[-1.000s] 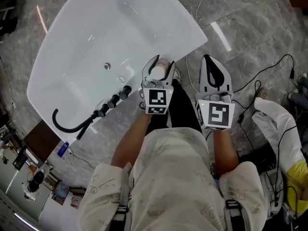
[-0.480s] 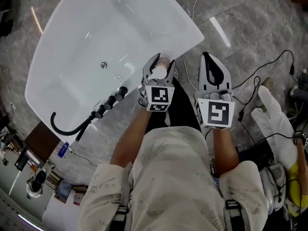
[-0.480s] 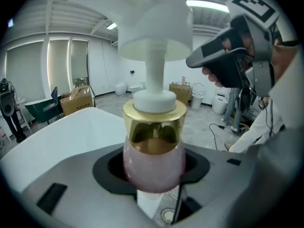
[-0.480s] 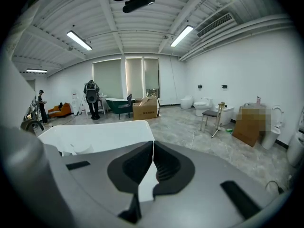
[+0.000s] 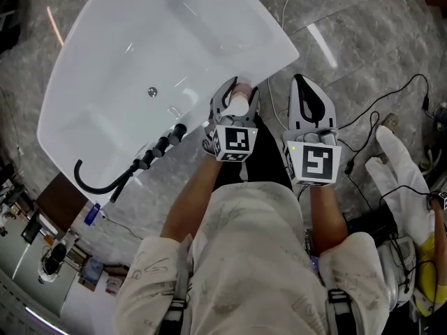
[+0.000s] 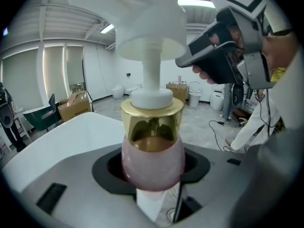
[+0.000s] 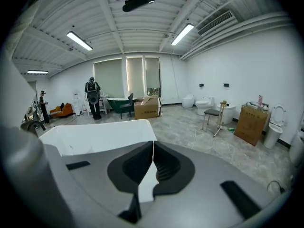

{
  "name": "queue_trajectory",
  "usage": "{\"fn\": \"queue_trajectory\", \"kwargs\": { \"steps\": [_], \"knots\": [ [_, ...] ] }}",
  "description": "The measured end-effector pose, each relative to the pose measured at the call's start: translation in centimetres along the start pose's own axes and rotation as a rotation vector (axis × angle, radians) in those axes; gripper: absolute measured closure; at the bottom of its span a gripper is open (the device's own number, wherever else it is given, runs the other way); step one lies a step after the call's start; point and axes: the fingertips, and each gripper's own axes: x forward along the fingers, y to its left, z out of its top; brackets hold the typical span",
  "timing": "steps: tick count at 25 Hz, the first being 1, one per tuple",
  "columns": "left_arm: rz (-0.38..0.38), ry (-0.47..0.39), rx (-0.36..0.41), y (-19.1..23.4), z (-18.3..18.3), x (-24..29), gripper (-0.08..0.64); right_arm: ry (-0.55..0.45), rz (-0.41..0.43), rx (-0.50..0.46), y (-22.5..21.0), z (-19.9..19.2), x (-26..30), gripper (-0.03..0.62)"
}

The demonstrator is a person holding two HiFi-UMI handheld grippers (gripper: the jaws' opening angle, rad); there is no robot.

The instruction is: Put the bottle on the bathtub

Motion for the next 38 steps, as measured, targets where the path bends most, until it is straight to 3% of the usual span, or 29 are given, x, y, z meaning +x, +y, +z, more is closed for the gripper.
{"fn": "queue_trajectory", "kwargs": {
  "steps": [11, 18, 38],
  "knots": [
    [-0.014, -0.024, 0.004, -0.3, 0.2, -0.3, 0.283, -0.014, 0.013, -0.014, 0.8, -0.1, -0.6, 0.601],
    [0.020, -0.023, 0.040, -1.2, -0.7, -2.0, 0.267, -0.022, 0.025, -0.018, 1.4, -0.5, -2.0, 0.601],
    [0.199, -0.096, -0.078, 0.7, -5.6, -18.6, 0.262, -0.127, 0.124, -0.141, 13.1, 1.8, -10.5, 0.601]
  ]
}}
